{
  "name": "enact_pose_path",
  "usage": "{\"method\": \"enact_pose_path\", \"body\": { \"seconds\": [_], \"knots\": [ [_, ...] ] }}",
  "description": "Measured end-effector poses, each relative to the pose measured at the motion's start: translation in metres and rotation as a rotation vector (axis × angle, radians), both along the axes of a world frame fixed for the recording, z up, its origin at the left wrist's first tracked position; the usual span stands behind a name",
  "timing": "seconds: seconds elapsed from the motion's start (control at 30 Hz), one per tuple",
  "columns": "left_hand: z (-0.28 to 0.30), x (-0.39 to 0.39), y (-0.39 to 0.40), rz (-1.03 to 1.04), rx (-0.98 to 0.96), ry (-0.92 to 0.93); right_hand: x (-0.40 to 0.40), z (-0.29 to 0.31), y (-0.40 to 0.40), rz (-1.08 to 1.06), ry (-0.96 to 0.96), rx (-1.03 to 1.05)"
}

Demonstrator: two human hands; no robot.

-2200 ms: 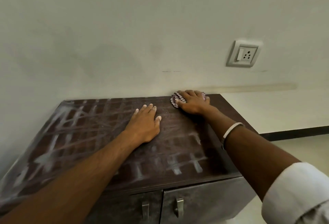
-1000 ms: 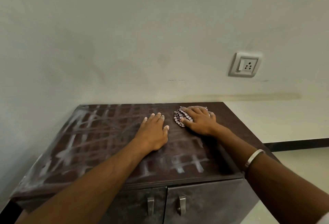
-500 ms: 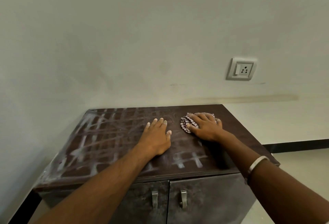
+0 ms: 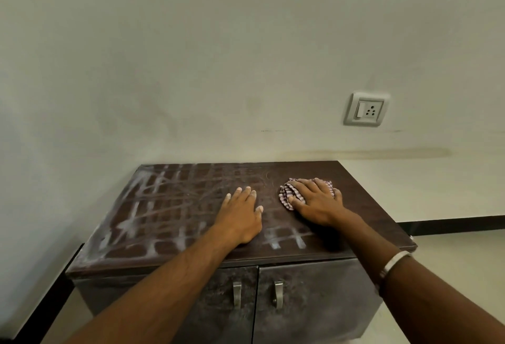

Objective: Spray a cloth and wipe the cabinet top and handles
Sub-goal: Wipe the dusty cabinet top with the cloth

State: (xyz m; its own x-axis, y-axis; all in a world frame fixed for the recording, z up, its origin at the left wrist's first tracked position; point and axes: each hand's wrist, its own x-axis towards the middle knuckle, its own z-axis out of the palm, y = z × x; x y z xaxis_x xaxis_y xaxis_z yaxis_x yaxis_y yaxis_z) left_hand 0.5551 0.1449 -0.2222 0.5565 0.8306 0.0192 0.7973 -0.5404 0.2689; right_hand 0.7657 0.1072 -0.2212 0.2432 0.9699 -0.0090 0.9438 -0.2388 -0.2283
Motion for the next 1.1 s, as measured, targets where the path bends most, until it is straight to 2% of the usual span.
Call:
{"method": "enact_pose_path", "body": {
  "seconds": [0.27, 0.5, 0.73, 0.97, 1.1],
  "knots": [
    [0.004, -0.003, -0.009, 0.009, 0.013, -0.012, -0.017, -0.01, -0.035, 0.147, -0.02, 0.089],
    [0.009, -0.016, -0.017, 0.013, 0.004, -0.022, -0.021, 0.0, -0.03, 0.019, 0.018, 0.016],
    [0.013, -0.022, -0.026, 0.013, 0.011, -0.018, -0.031, -0.011, -0.076, 0.182, -0.027, 0.087],
    [0.008, -0.027, -0.041, 0.002, -0.014, -0.02, -0.024, -0.003, -0.071, 0.0, 0.009, 0.025],
    [0.007, -0.022, -0.047, 0.0, -0.01, -0.019, -0.042, -0.006, -0.085, 0.12, 0.0, 0.068]
  ]
}}
